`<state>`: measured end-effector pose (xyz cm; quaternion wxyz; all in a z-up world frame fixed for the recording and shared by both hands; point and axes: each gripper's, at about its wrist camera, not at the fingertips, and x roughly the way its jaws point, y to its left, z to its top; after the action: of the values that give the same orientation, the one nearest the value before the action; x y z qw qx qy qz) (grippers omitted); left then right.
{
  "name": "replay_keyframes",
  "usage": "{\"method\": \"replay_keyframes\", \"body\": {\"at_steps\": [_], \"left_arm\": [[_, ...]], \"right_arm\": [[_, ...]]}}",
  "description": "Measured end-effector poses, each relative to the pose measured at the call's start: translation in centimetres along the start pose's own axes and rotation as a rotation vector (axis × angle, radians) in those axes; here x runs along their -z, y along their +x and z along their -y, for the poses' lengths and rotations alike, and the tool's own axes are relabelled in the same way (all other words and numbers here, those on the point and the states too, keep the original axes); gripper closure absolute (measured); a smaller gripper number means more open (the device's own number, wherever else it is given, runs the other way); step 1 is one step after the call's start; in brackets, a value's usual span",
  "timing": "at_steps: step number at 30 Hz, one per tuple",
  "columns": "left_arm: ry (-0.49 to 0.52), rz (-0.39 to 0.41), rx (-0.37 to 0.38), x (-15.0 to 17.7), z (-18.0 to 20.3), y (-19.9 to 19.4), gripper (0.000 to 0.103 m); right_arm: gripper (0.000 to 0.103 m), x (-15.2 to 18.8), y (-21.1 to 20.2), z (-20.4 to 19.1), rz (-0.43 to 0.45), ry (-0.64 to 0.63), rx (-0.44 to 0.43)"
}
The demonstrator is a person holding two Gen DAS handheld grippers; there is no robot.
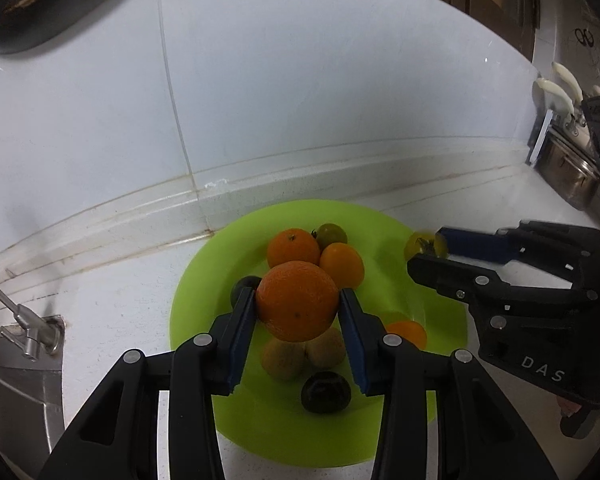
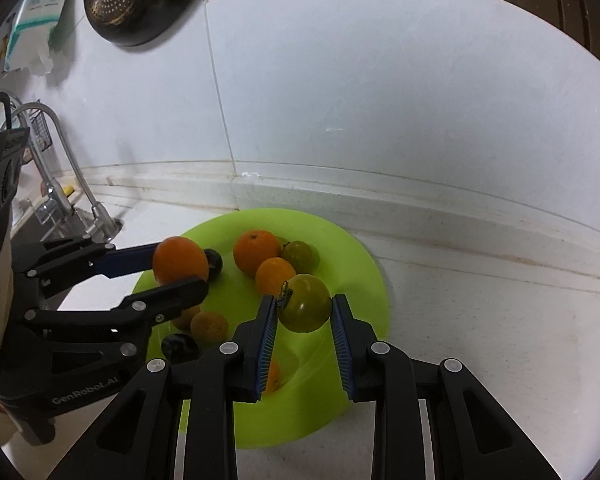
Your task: Organize fruits
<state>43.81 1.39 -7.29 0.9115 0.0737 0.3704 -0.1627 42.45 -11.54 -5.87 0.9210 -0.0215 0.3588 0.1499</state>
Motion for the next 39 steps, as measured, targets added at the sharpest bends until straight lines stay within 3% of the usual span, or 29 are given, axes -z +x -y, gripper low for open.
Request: {"method": "replay_keyframes", "body": {"at_steps": [2, 13, 16, 22, 32, 39], "left_arm": [[-0.003, 0.010, -0.018, 0.1, 0.0, -0.4, 0.050], [-0.067, 0.039, -0.087, 1.7, 0.4, -6.6, 0.043], [-0.093, 0.069, -0.102, 2.3, 1.0, -9.4, 0.031], [-0.109, 0.138, -0.115, 3.4, 2.0, -14.2, 0.022], [-0.058, 0.200, -0.115, 6.3, 4.3, -19.9, 0.020], [-0.049, 0.225, -0.126, 8.6, 6.5, -23.8, 0.017]], "right_arm": [[0.063, 0.0, 0.0, 0.1, -0.001, 0.003, 0.014], [0.058, 0.8, -4.4, -0.8, 0.054, 0.024, 0.055], [0.056, 1.3, -6.7, -1.2, 0.079, 0.041, 0.058], [0.050, 2.7, -11.8, -2.5, 0.130, 0.064, 0.087], [0.047, 5.9, -18.5, -4.6, 0.192, 0.063, 0.152], [0.047, 8.1, -22.6, -5.5, 0.224, 0.068, 0.152]]}}
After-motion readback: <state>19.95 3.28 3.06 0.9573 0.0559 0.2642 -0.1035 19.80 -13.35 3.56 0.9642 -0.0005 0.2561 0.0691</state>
